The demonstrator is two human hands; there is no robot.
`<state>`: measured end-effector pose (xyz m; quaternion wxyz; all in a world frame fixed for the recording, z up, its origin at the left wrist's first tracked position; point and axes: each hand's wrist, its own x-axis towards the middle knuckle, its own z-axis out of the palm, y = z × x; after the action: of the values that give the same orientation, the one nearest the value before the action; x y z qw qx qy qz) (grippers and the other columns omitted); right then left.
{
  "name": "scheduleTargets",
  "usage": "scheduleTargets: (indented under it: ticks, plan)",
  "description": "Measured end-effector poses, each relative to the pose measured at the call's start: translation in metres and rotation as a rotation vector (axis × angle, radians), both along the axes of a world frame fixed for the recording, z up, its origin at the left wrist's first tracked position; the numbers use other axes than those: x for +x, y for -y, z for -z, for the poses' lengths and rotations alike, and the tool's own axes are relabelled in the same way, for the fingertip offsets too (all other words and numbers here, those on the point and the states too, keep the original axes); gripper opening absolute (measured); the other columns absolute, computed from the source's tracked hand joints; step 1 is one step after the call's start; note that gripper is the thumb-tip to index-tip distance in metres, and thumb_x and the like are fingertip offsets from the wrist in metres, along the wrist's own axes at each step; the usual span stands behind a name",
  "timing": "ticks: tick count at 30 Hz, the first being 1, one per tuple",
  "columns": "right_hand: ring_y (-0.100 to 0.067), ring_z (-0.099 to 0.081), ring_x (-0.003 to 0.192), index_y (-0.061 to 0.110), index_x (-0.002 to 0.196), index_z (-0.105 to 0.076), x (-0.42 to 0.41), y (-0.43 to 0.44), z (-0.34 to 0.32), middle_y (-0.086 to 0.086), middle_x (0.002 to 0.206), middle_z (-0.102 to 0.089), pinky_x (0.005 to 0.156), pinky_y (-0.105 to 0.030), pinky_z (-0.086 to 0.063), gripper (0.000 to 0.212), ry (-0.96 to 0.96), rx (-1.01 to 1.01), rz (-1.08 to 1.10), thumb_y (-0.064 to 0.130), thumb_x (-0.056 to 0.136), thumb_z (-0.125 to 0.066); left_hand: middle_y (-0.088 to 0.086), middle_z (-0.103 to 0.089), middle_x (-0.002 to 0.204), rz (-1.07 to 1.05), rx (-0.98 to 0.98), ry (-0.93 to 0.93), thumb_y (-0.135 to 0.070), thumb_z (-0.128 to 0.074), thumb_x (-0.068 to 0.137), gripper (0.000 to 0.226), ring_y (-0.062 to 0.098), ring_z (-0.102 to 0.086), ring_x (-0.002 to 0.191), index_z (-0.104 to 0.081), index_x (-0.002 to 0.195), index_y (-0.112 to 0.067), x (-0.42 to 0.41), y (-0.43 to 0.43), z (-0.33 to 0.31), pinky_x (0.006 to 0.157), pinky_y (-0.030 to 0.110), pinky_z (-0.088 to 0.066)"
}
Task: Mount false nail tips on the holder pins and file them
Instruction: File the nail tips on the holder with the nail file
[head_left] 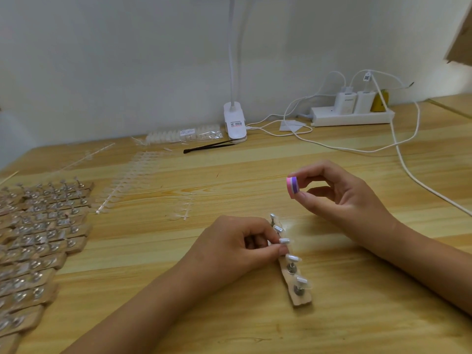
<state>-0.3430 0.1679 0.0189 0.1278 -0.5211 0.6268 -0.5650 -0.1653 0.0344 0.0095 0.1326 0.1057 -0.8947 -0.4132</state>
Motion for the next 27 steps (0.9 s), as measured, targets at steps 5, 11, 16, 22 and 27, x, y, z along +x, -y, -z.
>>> scheduleTargets:
  ticks: [5, 11, 16, 22, 27]
  plan:
    - [-0.013, -0.064, 0.104, 0.029, 0.104, -0.067, -0.003, -0.001, 0.0, 0.009, 0.105, -0.068, 0.087, -0.024, -0.054, 0.03, 0.032, 0.0, 0.006, 0.048, 0.082, -0.071, -0.01, -0.067, 0.069, 0.002, 0.197, 0.044, -0.033, -0.076, 0.083, 0.008, 0.0, -0.054, 0.062, -0.075, 0.082, -0.025, 0.001, 0.003, -0.008, 0.058, 0.013, -0.042]
    - [-0.012, -0.062, 0.106, 0.025, 0.107, -0.065, -0.001, -0.003, -0.001, 0.009, 0.107, -0.065, 0.089, -0.025, -0.054, 0.03, -0.015, -0.04, -0.001, 0.041, 0.082, -0.066, -0.007, -0.064, 0.066, -0.052, 0.57, -0.144, -0.019, -0.061, 0.084, 0.008, 0.005, -0.057, 0.061, -0.068, 0.085, -0.014, 0.002, 0.008, -0.015, 0.061, 0.016, -0.047]
    - [-0.019, -0.059, 0.108, 0.007, 0.111, -0.063, 0.008, -0.004, 0.0, -0.005, 0.114, -0.057, 0.088, -0.024, -0.052, 0.027, -0.422, -0.169, -0.053, 0.019, 0.087, -0.062, 0.0, -0.074, 0.081, -0.101, 0.622, -0.271, -0.018, -0.067, 0.082, 0.012, 0.01, -0.069, 0.078, -0.074, 0.084, -0.028, -0.003, -0.001, -0.009, 0.07, 0.018, -0.052]
    - [-0.014, -0.059, 0.103, 0.016, 0.11, -0.062, 0.013, -0.006, -0.002, -0.008, 0.105, -0.058, 0.09, -0.023, -0.046, 0.022, -0.589, -0.272, -0.102, 0.011, 0.089, -0.064, -0.001, -0.073, 0.086, -0.034, 0.599, -0.292, -0.014, -0.069, 0.085, 0.013, 0.008, -0.069, 0.08, -0.072, 0.089, -0.026, -0.003, -0.006, -0.007, 0.073, 0.019, -0.053]
    - [-0.014, -0.058, 0.106, 0.018, 0.11, -0.063, 0.013, -0.007, -0.001, -0.007, 0.108, -0.057, 0.093, -0.025, -0.044, 0.021, -0.632, -0.283, -0.094, 0.012, 0.09, -0.063, 0.0, -0.074, 0.087, -0.028, 0.556, -0.3, -0.026, -0.07, 0.083, 0.013, 0.009, -0.069, 0.079, -0.074, 0.094, -0.022, -0.003, -0.007, -0.007, 0.073, 0.019, -0.053]
